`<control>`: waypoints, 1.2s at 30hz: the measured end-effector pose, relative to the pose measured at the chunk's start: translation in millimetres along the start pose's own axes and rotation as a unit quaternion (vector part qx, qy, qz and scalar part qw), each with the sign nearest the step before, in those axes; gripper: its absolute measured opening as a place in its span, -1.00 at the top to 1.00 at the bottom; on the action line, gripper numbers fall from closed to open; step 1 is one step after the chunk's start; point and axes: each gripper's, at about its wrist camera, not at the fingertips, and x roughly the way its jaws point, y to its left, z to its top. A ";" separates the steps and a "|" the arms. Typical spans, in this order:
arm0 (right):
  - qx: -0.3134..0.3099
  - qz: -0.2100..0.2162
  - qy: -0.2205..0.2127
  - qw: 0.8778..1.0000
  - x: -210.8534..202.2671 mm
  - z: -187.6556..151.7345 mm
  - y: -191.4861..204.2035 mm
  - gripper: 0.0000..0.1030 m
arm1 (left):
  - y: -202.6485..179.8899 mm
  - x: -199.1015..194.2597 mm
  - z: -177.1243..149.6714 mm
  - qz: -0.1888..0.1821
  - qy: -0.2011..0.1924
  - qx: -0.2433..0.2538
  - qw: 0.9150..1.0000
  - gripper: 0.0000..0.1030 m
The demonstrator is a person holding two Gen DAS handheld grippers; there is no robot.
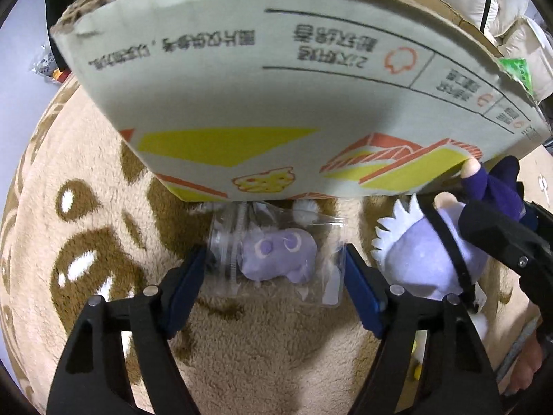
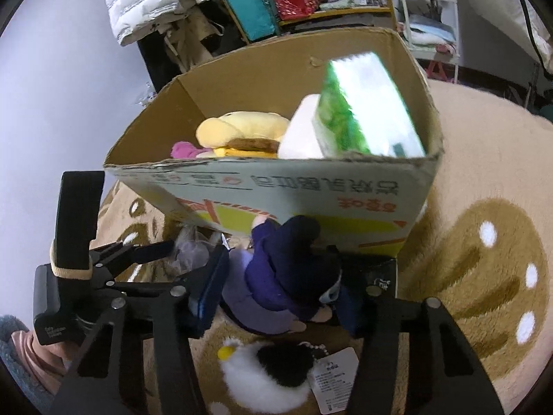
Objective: Organize soft objects
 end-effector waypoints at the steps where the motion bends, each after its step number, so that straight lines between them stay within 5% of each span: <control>1: -0.004 0.000 -0.003 1.000 -2.0 0.0 1.8 0.07 | -0.2 -0.6 -0.8 0.000 -0.001 -0.001 1.000 -0.47; 7: -0.019 0.007 -0.019 1.000 -15.0 -1.2 6.8 0.37 | -4.5 -8.4 -15.5 0.008 -0.009 -0.001 1.000 -0.46; 18: -0.035 0.011 -0.082 0.996 -69.1 -6.6 17.1 0.40 | -5.3 -79.9 -44.7 0.045 -0.094 -0.003 0.995 -0.46; 27: -0.042 0.022 -0.172 0.984 -128.7 -0.8 22.3 0.40 | -14.9 -162.8 -54.8 0.069 -0.241 -0.030 0.968 -0.46; 36: -0.067 0.019 -0.234 0.970 -151.2 16.2 35.6 0.40 | -17.6 -200.3 -30.5 0.074 -0.315 -0.015 0.946 -0.46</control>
